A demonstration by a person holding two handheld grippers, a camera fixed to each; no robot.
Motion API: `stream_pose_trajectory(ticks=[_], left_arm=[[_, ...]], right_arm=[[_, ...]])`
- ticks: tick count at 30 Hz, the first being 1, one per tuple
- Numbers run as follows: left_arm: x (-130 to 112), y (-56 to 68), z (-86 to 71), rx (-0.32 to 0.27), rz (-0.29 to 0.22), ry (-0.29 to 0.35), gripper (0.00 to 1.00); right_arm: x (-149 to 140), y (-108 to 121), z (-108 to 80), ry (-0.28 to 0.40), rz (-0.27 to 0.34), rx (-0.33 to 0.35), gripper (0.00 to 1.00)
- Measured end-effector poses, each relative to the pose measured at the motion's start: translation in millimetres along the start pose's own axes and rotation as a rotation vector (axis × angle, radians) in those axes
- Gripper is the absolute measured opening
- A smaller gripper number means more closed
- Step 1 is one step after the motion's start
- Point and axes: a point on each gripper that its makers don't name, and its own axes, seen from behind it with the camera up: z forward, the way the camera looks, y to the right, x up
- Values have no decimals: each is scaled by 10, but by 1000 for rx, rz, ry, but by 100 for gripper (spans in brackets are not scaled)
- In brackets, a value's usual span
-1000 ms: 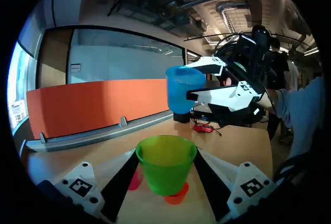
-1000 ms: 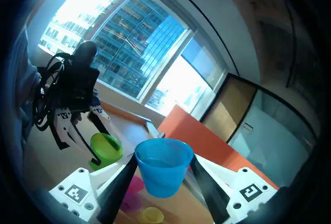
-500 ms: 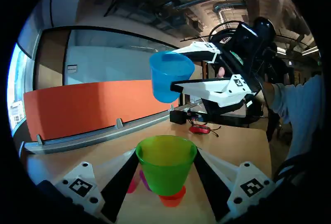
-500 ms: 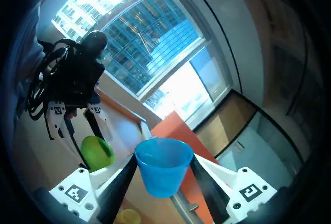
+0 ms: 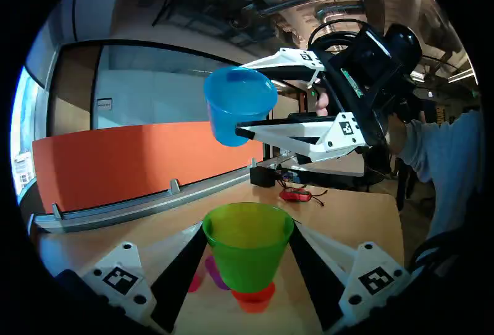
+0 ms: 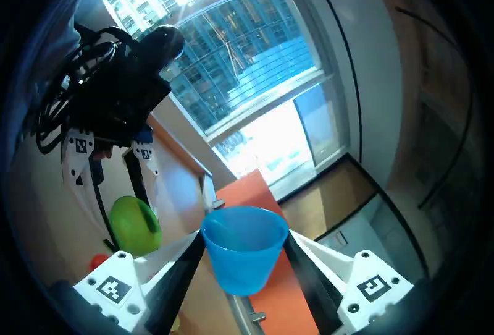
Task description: Pour water
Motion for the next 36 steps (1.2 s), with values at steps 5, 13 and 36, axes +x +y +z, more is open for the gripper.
stream_pose_trajectory(ticks=[5, 13, 36], left_arm=[[27, 7, 14, -3, 2, 3, 89], [58, 49, 40, -14, 7, 8, 89], [89, 93, 53, -21, 15, 11, 89]], right_arm=[[28, 82, 23, -2, -73, -11, 91], [70, 215, 44, -4, -148, -33, 91], [166, 386, 59, -10, -310, -74, 91]])
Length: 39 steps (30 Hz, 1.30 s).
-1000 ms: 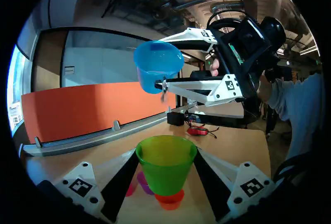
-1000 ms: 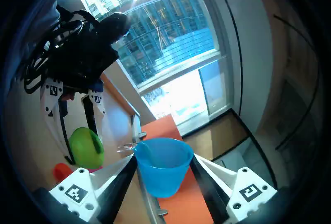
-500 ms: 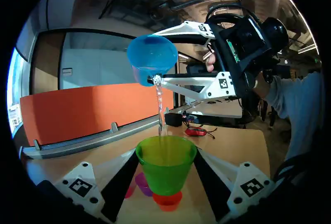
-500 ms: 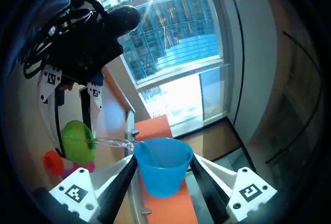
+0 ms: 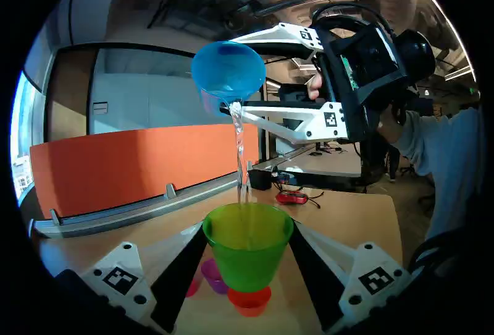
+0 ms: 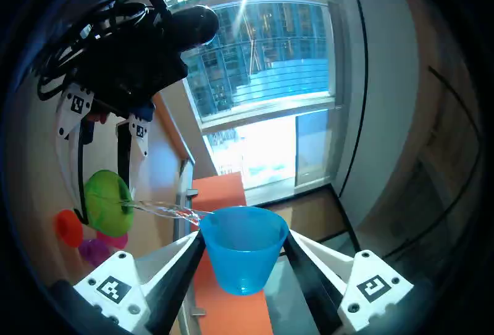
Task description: Pour water
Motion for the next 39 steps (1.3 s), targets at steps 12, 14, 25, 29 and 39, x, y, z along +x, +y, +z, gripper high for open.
stream_pose_trajectory(ticks=[12, 14, 25, 29, 39], left_arm=[[24, 7, 1, -3, -3, 3, 88], [33, 5, 3, -3, -4, 4, 88], [35, 5, 12, -1, -8, 5, 89], [44, 3, 17, 0, -9, 6, 88], [49, 2, 21, 0, -16, 9, 88]], right_arm=[[11, 131, -12, -4, -65, -14, 91], [11, 144, -11, -4, -79, -14, 91], [48, 217, 10, -2, -157, -20, 91], [62, 232, 23, -3, -191, -23, 91], [156, 236, 60, 0, -293, -30, 91]])
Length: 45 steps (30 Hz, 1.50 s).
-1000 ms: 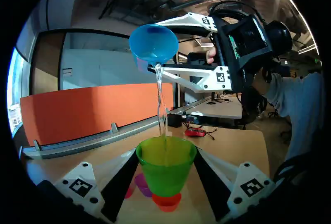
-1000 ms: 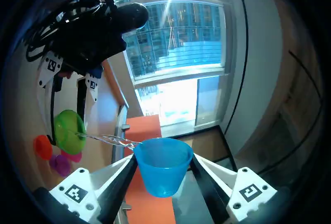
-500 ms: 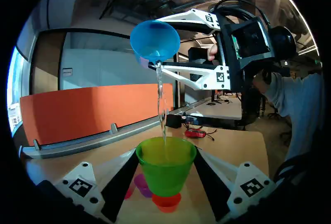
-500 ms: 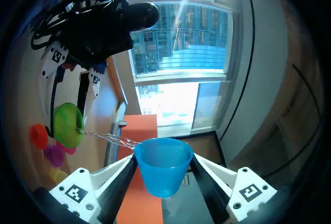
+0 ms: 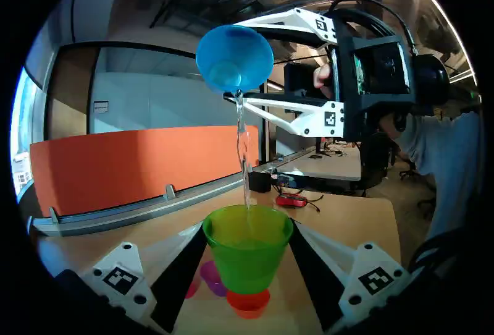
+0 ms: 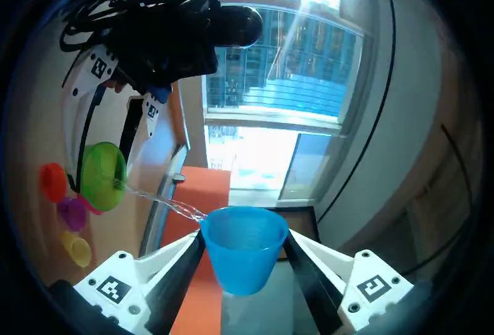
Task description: Pour water
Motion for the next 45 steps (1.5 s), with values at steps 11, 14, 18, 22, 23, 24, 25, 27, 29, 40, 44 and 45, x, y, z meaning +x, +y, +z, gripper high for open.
stream_pose_trajectory(ticks=[11, 14, 18, 22, 23, 24, 25, 27, 29, 40, 44, 45], left_arm=[[39, -15, -3, 4, -4, 7, 88], [41, -26, 1, 6, -5, 7, 88], [40, -30, 6, 6, -6, 9, 89], [46, -34, 8, 6, -7, 12, 88], [48, -35, 8, 6, -6, 13, 88], [49, -37, 9, 7, -6, 13, 89], [50, -38, 10, 7, -6, 13, 88], [54, -41, 11, 9, -5, 14, 88], [60, -42, 9, 11, -4, 14, 88], [100, -52, -34, 17, 5, 18, 88], [107, -62, -51, 19, 7, 19, 88], [109, -65, -53, 20, 7, 20, 88]], right_arm=[[112, -19, 35, 8, -113, 2, 91], [148, -46, 38, 10, -145, 5, 91], [184, -85, 31, 13, -166, 6, 91], [201, -104, 18, 16, -161, 6, 91], [203, -105, 14, 17, -157, 5, 91], [201, -103, 10, 18, -149, 4, 91], [197, -99, 6, 18, -140, 3, 91], [186, -90, -3, 18, -119, 0, 91], [169, -81, -15, 17, -90, -4, 91], [73, -153, -125, 23, 236, 13, 91], [49, -184, -171, 26, 380, 17, 91], [53, -191, -183, 29, 419, 18, 91]])
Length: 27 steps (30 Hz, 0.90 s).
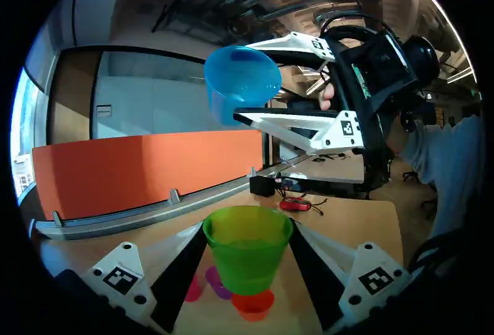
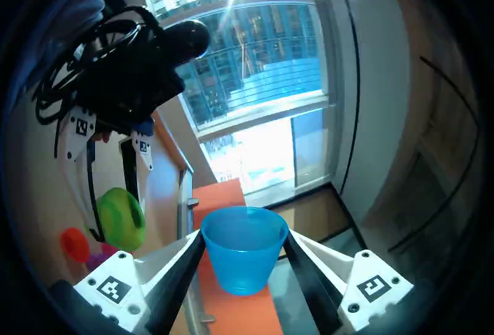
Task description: Pour water
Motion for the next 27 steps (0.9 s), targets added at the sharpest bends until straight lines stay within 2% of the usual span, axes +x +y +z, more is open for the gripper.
stream_pose_trajectory(ticks=[8, 18, 24, 27], left_arm=[[11, -24, -4, 4, 9, -4, 88], [-17, -56, 0, 7, 17, -10, 89], [3, -70, -10, 11, 23, -11, 89], [19, -84, -20, 15, 24, -7, 89]], right_arm=[[60, -103, -57, 26, 288, 18, 91], [217, -125, -118, 71, 731, 62, 91], [313, -128, -163, 92, 939, 100, 91], [326, -136, -177, 95, 1014, 116, 91]])
